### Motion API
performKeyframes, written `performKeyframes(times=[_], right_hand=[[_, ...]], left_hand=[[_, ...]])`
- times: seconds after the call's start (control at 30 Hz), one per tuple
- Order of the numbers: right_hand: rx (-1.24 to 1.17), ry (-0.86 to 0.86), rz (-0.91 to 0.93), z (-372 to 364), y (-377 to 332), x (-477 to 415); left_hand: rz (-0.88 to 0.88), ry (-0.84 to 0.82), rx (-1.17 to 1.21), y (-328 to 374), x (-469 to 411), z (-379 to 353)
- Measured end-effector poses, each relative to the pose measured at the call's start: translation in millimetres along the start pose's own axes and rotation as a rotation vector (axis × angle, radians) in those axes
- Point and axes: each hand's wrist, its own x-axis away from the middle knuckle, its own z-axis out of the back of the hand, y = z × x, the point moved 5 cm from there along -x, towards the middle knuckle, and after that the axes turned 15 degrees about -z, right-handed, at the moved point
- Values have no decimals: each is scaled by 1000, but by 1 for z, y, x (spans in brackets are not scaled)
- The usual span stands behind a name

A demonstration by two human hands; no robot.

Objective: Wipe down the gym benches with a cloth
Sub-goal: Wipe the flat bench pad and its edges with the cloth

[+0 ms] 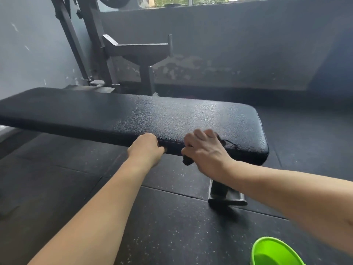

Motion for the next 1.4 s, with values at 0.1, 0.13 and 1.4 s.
performKeyframes(times=[0.1,0.13,1.4], right_hand=[[-77,20,-59,-13,-23,-20],[-97,30,-97,-16,-24,-19],[-109,215,-476,34,86,116]], left_hand=[[3,18,26,-2,1,-2],[6,29,33,-2,1,-3],[-457,230,232,130,17,-3]])
